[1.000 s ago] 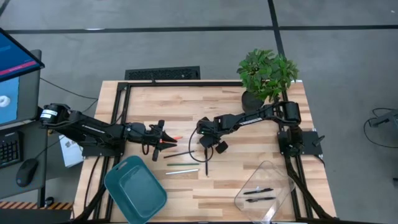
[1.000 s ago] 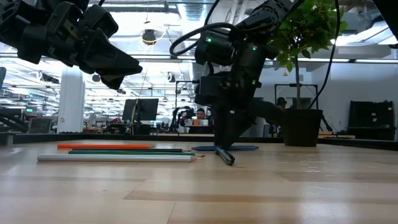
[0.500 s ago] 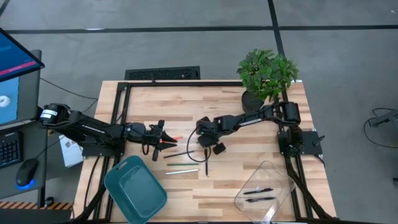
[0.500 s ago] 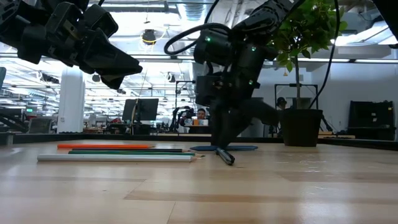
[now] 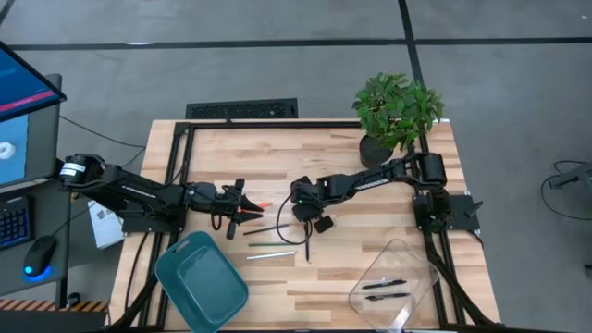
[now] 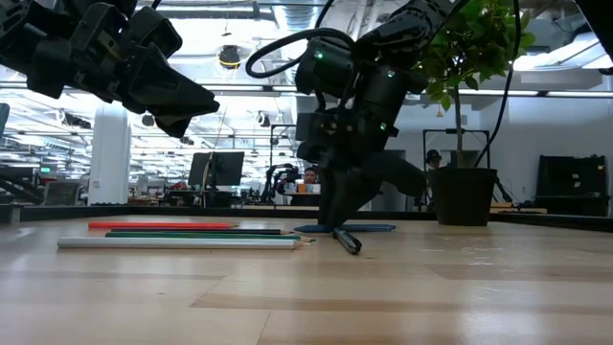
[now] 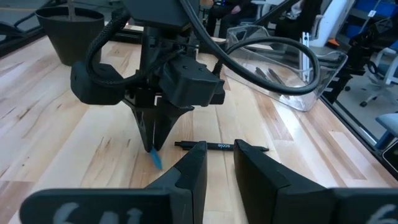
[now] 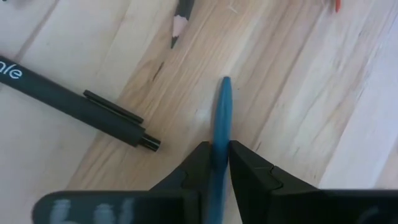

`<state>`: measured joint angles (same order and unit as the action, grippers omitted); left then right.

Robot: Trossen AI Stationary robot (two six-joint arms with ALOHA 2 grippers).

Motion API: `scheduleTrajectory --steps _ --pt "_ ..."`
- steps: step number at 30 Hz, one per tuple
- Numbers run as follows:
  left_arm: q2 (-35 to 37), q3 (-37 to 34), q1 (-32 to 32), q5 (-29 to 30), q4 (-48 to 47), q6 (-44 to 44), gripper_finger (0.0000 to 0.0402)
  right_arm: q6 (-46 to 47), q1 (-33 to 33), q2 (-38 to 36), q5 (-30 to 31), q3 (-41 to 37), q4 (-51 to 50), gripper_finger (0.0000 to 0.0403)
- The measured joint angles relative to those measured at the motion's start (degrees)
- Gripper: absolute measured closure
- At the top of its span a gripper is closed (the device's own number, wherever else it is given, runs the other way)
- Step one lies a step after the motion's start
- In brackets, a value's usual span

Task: Sort pens & pencils
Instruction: Put the blue pen in the transparent bin

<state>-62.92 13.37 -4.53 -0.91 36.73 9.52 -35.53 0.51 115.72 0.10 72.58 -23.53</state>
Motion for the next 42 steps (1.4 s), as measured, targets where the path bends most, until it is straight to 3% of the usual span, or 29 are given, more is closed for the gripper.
scheduleTrajectory --steps 8,23,34,42 --pt "0.0 0.0 0.0 0.0 0.0 0.1 0.0330 0.2 0.0 0.0 -0.4 0.0 0.5 0.0362" --pt "0.0 0.0 0.0 0.0 0.0 0.1 0.0330 1.1 0.1 -0.2 -0.3 0.1 1.1 0.0383" --pt "0.0 0.0 0.0 0.0 0.0 0.1 0.0330 4.8 0.0 -0.1 -0.2 0.0 0.6 0.0344" --pt "0.0 0.0 0.0 0.0 0.0 0.1 0.0330 8.6 -0.3 0.1 -0.3 -0.1 4.4 0.0337"
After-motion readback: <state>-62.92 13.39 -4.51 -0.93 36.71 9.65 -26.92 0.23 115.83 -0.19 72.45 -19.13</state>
